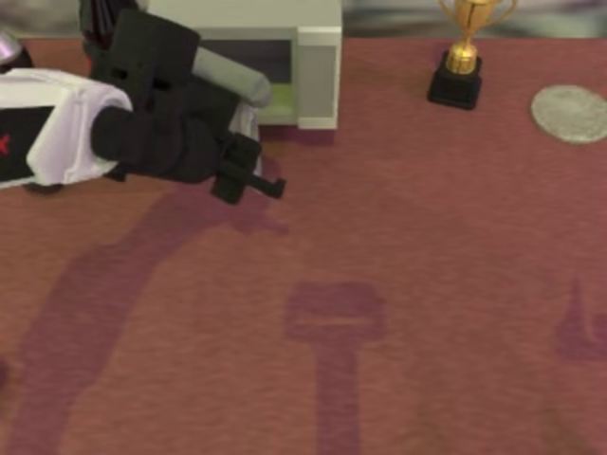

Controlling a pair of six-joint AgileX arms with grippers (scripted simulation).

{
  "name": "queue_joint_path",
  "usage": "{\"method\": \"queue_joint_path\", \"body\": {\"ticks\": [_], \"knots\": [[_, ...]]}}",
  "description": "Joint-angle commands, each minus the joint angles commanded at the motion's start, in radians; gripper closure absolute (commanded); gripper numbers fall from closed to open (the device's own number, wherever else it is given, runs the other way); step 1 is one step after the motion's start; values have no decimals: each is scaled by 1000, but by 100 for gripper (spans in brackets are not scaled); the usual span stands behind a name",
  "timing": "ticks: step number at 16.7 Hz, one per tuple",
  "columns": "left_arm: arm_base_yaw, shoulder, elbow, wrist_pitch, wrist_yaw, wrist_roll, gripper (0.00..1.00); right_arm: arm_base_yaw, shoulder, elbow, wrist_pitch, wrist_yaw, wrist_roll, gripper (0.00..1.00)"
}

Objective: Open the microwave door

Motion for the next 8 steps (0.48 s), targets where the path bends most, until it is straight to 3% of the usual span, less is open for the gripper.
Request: {"method": "queue_joint_path", "body": {"ticks": [8], "knots": [[-8,0,0,-1,8,-5,100,0,0,0,0,0,0,0]]}}
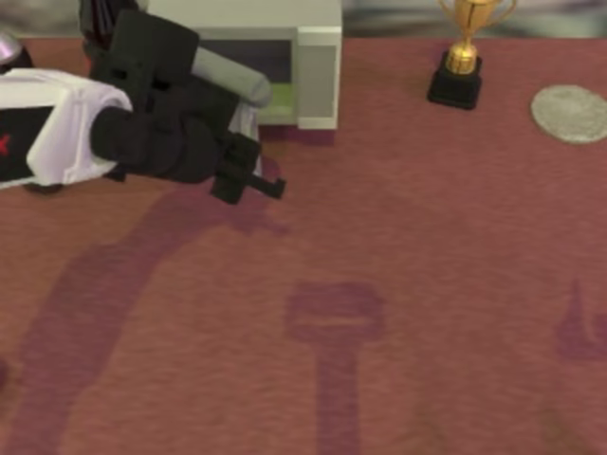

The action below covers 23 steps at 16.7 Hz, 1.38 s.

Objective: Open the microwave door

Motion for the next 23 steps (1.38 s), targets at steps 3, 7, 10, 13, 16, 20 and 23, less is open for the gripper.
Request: {"method": "queue_joint_path", "body": {"ticks": [3,7,10,13,16,20,23], "knots": [[11,-3,-9,-6,14,23,100,0,0,0,0,0,0,0],[37,-21,-19,-9,49,75,100,0,0,0,0,0,0,0],[41,-21,-23,-12,54,82,100,0,0,0,0,0,0,0],[41,-21,-23,-12,54,82,100,0,0,0,0,0,0,0],[41,-21,-23,-12,54,82,100,0,0,0,0,0,0,0],[41,-21,-23,-12,54,82,100,0,0,0,0,0,0,0],[41,-21,-23,-12,54,82,100,0,0,0,0,0,0,0]]}}
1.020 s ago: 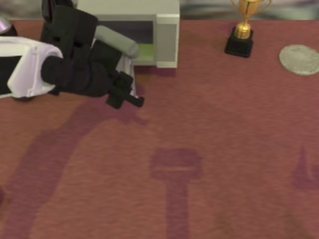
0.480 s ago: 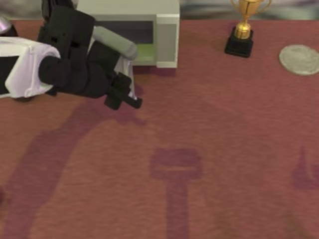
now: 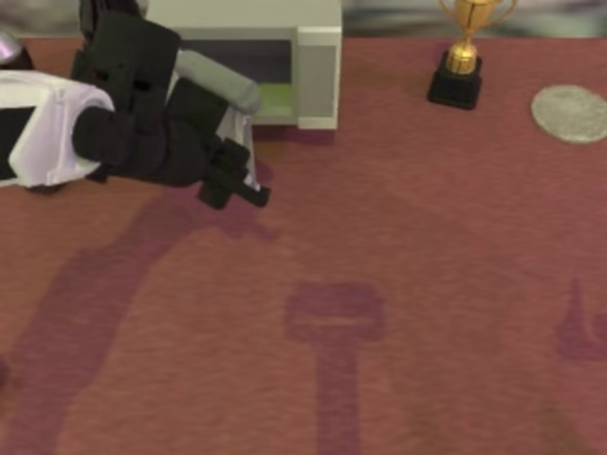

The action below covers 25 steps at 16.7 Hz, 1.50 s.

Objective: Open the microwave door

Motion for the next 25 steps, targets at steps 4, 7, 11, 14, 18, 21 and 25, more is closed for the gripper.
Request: {"method": "queue_joint_path", "body": {"ticks": [4,7,11,14,18,21,25], "knots": [[0,0,0,0,0,0,100,0,0,0,0,0,0,0],[0,0,0,0,0,0,100,0,0,0,0,0,0,0],[-6,0,-2,-2,10,-2,100,0,0,0,0,0,0,0],[11,-7,-7,-9,30,32,100,0,0,0,0,0,0,0],[31,-14,-14,-18,55,71,100,0,0,0,0,0,0,0],[31,-14,-14,-18,55,71,100,0,0,0,0,0,0,0],[31,-14,-14,-18,55,71,100,0,0,0,0,0,0,0]]}}
